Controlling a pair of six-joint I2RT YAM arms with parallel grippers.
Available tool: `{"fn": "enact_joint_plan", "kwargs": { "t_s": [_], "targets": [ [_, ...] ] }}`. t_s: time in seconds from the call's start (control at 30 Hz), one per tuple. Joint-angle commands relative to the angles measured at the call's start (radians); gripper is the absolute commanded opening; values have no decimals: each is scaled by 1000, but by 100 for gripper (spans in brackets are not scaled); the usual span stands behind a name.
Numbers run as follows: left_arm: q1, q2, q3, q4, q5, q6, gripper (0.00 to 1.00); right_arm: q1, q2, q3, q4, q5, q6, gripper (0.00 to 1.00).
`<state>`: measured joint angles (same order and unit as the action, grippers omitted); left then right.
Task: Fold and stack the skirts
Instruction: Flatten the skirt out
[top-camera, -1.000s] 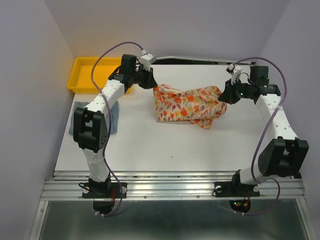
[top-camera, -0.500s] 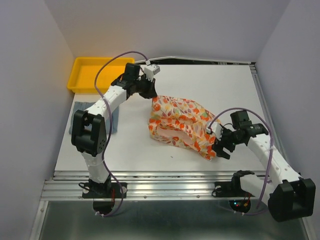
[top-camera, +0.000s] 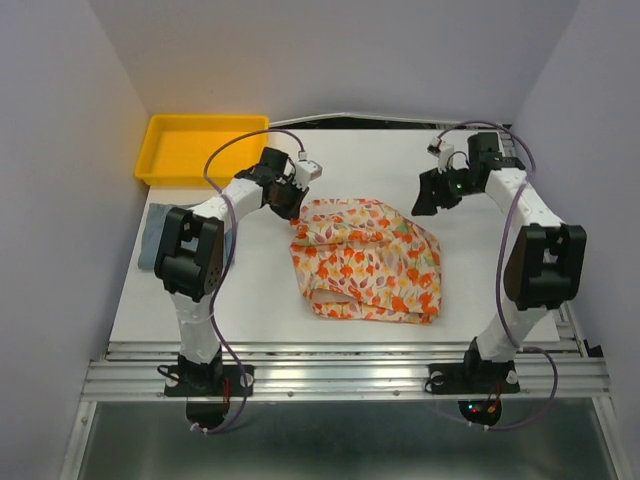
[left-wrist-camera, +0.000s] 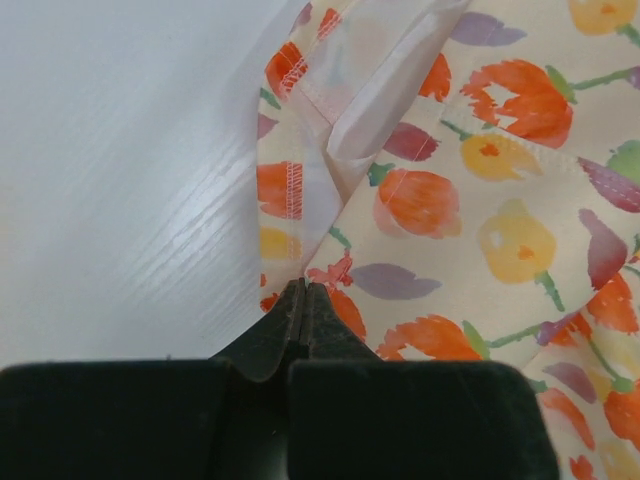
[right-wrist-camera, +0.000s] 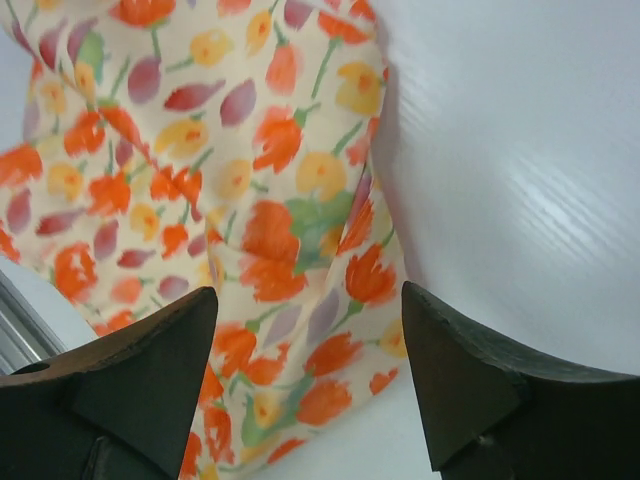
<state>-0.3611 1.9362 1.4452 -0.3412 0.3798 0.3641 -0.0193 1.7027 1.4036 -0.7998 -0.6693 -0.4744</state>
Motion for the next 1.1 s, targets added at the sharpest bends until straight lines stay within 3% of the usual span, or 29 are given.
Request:
{"fn": "enact_joint_plan", "kwargs": {
  "t_s": [0.0, 0.2, 0.27, 0.4, 0.5, 0.53, 0.63, 0.7, 0.73, 0.87, 0.9, 1.07],
  "targets": [
    [-16, -22, -48, 28, -64, 88, 0, 1, 178, 162, 145, -102, 351, 76],
    [-18, -3, -32, 62, -78, 82, 0, 28, 379, 299, 146, -78, 389, 70],
    [-16, -2, -17, 79, -68, 76, 0, 28, 364, 270, 145, -75, 356, 70],
    [-15, 50, 65, 94, -61, 73, 12, 28, 289, 210, 61, 15, 171, 73],
    [11, 73, 162, 45, -12, 82, 37, 28, 181, 164, -30, 69, 21, 78],
    [22, 63, 173, 38, 13, 82, 50, 28, 146, 146, -62, 117, -21, 79],
    [68, -35, 169, -48, 145, 188, 62, 19, -7, 52, -134, 181, -237, 80],
    [74, -194, 97, -170, 227, 385, 64, 19, -155, -120, -169, 214, -454, 80],
    [74, -195, 96, -218, 228, 454, 65, 19, -213, -121, -179, 217, -530, 80],
    [38, -383, -153, -341, 223, 651, 67, 19, -498, -409, -159, 250, -870, 79],
    [9, -441, -202, -363, 200, 680, 73, 19, -584, -499, -160, 252, -983, 79],
    [-122, -656, -573, -277, 133, 782, 77, 19, -738, -653, -180, 188, -1239, 80]
  ]
}}
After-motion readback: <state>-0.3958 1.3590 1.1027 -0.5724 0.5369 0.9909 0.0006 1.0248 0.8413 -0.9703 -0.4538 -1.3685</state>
